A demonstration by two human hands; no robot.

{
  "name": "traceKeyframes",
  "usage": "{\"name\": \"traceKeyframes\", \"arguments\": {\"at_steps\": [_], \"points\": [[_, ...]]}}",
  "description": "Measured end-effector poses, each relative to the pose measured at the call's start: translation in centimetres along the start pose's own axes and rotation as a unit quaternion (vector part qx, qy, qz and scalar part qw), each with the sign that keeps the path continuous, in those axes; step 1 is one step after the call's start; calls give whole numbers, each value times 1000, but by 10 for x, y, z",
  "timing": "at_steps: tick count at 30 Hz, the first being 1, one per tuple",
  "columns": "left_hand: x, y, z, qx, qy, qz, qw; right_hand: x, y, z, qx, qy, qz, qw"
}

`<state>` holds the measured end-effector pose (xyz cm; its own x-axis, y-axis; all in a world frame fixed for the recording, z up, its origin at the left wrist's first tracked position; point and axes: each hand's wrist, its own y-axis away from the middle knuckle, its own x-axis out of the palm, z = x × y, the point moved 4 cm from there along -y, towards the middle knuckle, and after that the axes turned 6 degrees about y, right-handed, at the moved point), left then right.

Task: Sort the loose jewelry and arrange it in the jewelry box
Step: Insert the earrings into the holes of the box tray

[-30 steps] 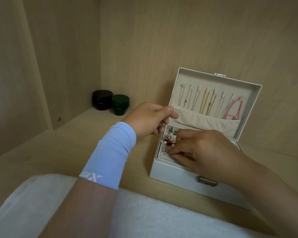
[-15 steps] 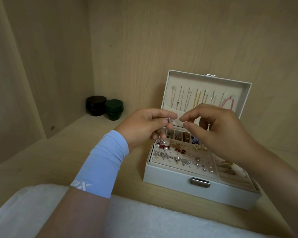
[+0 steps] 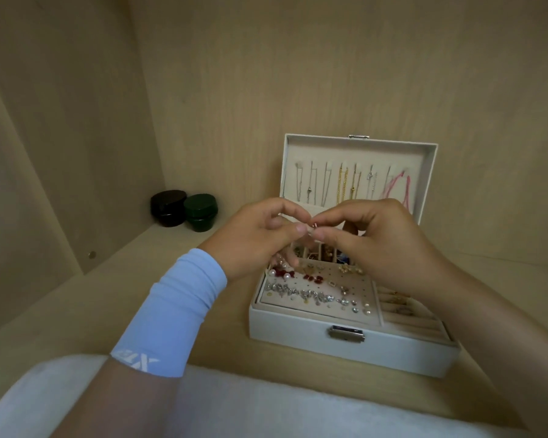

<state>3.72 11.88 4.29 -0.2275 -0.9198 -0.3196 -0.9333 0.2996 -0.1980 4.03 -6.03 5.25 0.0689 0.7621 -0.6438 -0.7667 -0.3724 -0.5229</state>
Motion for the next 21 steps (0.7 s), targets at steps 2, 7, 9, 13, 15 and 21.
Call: {"name": "traceKeyframes", "arguments": {"at_steps": [2, 7, 9, 13, 15, 21], "points": [[-8, 7, -1, 14, -148, -43, 988, 1, 1, -5, 9, 31, 6, 999], [-6, 57, 19, 39, -291, -70, 953, 5, 2, -10, 23, 61, 39, 997], [-4, 67, 30, 50, -297, -75, 951, 6, 1, -9, 27, 66, 41, 997], [-2, 71, 34, 92, -297, -96, 945, 4, 1, -8, 32, 62, 36, 997], [0, 69, 35, 103, -300, -88, 944, 4, 2, -8, 33, 63, 31, 997], [2, 67, 40, 130, -306, -76, 940, 3, 1, -9, 33, 70, 23, 997]]}}
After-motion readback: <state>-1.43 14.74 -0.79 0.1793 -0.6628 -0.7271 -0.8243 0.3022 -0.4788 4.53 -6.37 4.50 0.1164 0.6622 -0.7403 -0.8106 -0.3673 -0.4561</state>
